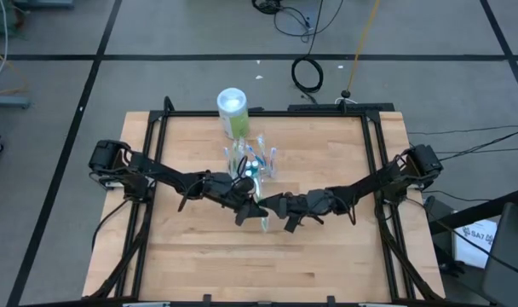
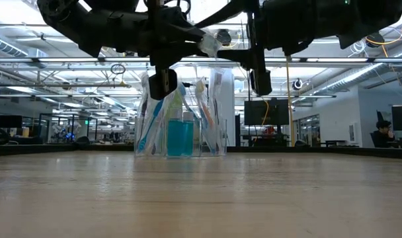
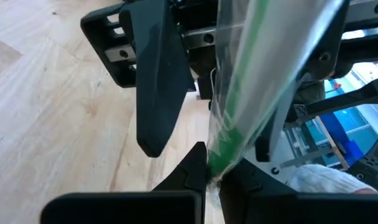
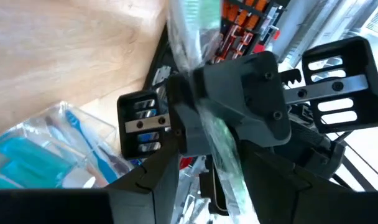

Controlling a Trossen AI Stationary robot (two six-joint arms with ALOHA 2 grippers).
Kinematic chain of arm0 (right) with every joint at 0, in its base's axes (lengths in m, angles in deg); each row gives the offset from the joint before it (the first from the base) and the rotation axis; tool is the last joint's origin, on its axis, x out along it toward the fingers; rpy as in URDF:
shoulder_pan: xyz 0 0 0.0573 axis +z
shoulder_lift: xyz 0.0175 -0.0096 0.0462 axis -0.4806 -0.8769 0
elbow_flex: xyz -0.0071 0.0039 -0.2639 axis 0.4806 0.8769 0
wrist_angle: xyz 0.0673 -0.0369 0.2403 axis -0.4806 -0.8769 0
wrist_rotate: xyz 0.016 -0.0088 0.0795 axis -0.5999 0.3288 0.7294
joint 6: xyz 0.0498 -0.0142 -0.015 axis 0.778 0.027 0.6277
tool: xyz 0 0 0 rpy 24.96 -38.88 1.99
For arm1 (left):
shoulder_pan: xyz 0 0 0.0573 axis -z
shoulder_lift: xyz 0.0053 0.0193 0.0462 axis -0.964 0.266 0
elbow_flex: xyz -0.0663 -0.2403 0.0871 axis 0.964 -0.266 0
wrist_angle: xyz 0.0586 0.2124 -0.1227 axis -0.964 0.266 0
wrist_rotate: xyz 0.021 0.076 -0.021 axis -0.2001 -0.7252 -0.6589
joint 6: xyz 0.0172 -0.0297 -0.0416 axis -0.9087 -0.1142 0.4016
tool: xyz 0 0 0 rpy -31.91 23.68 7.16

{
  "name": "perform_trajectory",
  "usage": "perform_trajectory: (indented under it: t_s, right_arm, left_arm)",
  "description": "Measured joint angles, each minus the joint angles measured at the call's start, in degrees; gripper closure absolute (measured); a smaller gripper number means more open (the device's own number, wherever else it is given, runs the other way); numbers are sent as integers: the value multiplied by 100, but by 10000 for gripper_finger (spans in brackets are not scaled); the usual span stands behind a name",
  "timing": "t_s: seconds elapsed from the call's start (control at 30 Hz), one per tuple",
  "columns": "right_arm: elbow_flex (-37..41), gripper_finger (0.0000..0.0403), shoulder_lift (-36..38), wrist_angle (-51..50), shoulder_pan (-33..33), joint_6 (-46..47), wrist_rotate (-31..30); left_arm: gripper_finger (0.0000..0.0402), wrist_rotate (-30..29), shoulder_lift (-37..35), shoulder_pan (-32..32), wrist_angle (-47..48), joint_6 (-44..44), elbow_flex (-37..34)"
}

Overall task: Pick & Place toothbrushing station
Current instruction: Put the green toothbrush into the right side of the transparent organizer

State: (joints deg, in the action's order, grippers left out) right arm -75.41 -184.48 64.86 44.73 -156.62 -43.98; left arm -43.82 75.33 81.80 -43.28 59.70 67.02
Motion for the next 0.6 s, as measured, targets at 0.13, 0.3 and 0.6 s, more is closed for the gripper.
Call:
perform_trajectory:
  t_s: [0.13, 0.3, 0.6]
  right_arm:
    - [0, 245, -1, -4, -92, 399, 131]
    - [0, 278, 7, 2, -179, 489, 148]
    - [0, 371, 13, 85, -238, 977, 150]
  left_arm:
    - [394, -26, 0, -49, -104, 15, 0]
    - [379, 45, 0, -129, 105, 98, 100]
    - [372, 119, 2, -158, 332, 309, 309]
